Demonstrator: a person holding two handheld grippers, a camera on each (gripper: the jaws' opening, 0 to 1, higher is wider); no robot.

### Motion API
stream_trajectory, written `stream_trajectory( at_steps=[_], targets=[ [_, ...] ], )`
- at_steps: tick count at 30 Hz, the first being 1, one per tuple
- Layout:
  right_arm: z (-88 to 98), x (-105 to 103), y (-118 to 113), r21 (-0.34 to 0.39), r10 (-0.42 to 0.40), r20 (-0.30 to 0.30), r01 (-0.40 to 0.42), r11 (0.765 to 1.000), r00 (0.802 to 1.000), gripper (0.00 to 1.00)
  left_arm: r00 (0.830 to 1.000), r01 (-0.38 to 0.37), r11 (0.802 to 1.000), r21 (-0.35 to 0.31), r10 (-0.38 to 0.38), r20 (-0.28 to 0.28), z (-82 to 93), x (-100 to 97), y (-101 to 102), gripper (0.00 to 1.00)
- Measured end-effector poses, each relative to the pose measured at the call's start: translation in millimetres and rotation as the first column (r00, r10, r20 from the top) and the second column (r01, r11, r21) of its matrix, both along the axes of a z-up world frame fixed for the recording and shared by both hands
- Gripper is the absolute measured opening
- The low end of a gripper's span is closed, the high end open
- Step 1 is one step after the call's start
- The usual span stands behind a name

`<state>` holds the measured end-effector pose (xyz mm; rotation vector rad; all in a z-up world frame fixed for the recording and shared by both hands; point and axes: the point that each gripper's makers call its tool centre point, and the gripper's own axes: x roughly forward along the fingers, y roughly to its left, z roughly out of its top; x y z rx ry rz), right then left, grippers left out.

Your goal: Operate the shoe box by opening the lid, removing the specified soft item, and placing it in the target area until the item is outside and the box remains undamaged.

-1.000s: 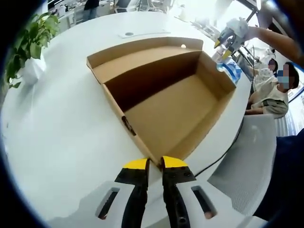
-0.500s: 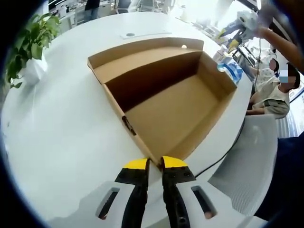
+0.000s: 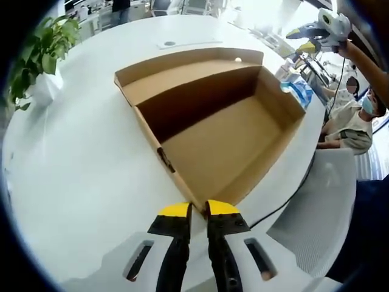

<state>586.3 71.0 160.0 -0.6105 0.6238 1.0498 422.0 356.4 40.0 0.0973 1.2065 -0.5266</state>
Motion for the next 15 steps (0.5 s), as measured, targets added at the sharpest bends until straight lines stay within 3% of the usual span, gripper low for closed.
stream_trajectory(
  at_steps=[5, 7, 8, 10, 13, 15],
  targets=[
    [10.7, 21, 9, 0.069, -0.166, 0.003, 0.166, 0.984, 0.986, 0.2, 1.0, -0.001, 1.0, 0.004, 0.001, 0.001, -0.8, 0.7, 1, 0.06],
    [10.7, 31, 10, 0.094, -0.254, -0.035, 0.256, 0.962, 0.967, 0.15, 1.0, -0.005, 1.0, 0.003, 0.005, -0.002, -0.9, 1.0, 1, 0.06],
    [10.4, 35, 13, 0.132, -0.322, -0.106, 0.334, 0.933, 0.941, 0.12, 1.0, -0.006, 1.0, 0.004, 0.006, -0.002, -0.9, 1.1, 1, 0.05],
    [7.6, 43, 14, 0.142, -0.386, -0.14, 0.404, 0.904, 0.912, 0.12, 1.0, -0.01, 1.0, 0.003, 0.01, -0.003, -1.1, 1.2, 1, 0.05],
    [-4.9, 49, 20, 0.125, -0.433, -0.2, 0.461, 0.879, 0.879, 0.11, 1.0, -0.017, 1.0, 0.0, 0.017, -0.003, -1.5, 1.4, 2, 0.05],
    [-17.0, 53, 20, 0.08, -0.45, -0.218, 0.476, 0.876, 0.866, 0.11, 1.0, -0.023, 1.0, 0.0, 0.023, -0.007, -1.5, 1.3, 1, 0.05]
  ],
)
